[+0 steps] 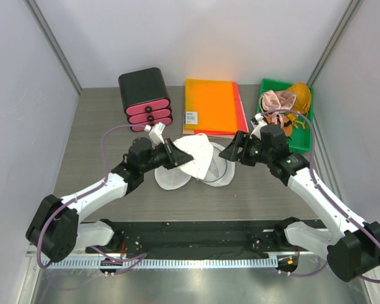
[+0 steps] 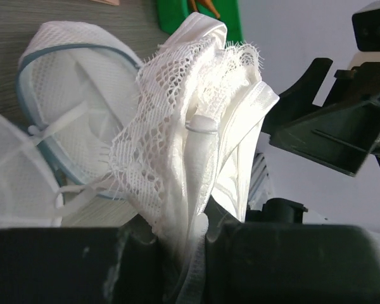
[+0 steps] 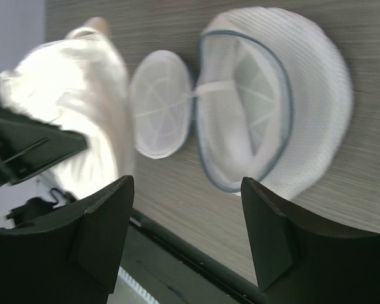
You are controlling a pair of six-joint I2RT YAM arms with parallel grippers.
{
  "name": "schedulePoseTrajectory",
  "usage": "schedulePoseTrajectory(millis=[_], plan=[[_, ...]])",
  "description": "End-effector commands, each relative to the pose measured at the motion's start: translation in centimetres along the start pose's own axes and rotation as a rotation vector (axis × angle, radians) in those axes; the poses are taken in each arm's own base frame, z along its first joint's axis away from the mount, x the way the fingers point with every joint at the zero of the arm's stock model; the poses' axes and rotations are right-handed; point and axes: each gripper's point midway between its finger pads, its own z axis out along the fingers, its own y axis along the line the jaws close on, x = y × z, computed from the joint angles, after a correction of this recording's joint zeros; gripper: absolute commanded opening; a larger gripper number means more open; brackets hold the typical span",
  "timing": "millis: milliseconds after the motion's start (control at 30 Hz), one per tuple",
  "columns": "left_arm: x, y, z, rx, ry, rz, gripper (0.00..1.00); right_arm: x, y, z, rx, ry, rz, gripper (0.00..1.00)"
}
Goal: Place the bra in the laundry bag and zip it closed
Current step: Place the bra in the laundry bag.
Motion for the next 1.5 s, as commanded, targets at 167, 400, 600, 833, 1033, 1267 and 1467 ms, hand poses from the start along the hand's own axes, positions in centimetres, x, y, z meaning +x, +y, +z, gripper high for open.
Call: schedulePoseTrajectory(millis=[167, 400, 600, 833, 1033, 1267, 1467], plan=[[-0.1, -0.1, -1.5, -0.051, -0.004, 0.026, 0.0, 1.5, -8.9, 4.6, 0.329, 0.115, -0.07, 0.67], [1.8, 0.9, -1.2, -0.053, 0.076, -0.019, 0.0, 1.4, -8.9, 7.6, 0.261, 0.134, -0.086, 0.3], [2.6, 0.6, -0.7, -0.024, 0.117, -0.018, 0.0, 2.2, -9.3, 9.1, 0.239, 0.166, -0.063, 0.35], [3.4, 1.4, 0.9, -0.032, 0.208, 0.025, 0.0, 1.5, -9.2, 9.4, 0.25, 0.151, -0.047, 0.06], [3.7, 2.9, 2.4, -0.119, 0.305, 0.024, 0.0, 0.7, -6.6, 6.9, 0.207, 0.114, -0.08, 0.01], [4.6, 4.8, 3.5, -0.242, 0.368, 0.045, 0.0, 1.4, -3.3, 6.1, 0.121, 0.107, -0.112, 0.01], [5.1, 5.4, 5.7, -0.28, 0.41, 0.078, 0.0, 1.6, -0.7, 5.5, 0.09, 0.095, -0.117, 0.01]])
